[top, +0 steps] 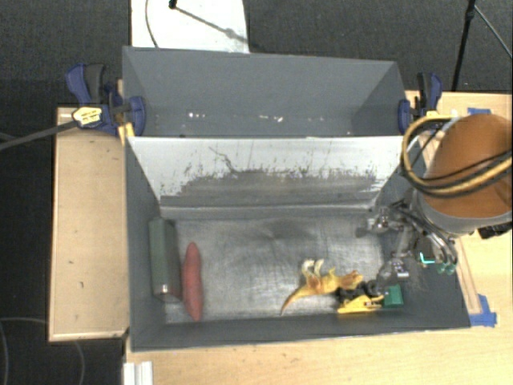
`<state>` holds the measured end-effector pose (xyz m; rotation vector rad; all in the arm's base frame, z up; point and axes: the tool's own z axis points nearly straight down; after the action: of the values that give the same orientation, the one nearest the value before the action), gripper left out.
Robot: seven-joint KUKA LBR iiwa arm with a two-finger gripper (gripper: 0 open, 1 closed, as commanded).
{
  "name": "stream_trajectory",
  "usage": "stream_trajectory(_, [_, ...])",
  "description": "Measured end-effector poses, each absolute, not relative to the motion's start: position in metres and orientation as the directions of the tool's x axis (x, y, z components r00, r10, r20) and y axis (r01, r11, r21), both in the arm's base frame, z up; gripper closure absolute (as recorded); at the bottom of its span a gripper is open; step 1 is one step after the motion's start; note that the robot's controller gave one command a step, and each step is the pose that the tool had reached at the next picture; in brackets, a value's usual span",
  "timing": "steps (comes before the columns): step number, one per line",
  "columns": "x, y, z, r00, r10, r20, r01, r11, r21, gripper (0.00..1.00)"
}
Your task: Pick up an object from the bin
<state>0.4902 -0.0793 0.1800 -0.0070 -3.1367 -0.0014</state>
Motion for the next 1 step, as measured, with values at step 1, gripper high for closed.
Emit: stream_trajectory(1, [0.4920, -0.0792, 0.1836, -1.000, 0.002, -0.003, 0.002, 1.000, 0.000, 0.00])
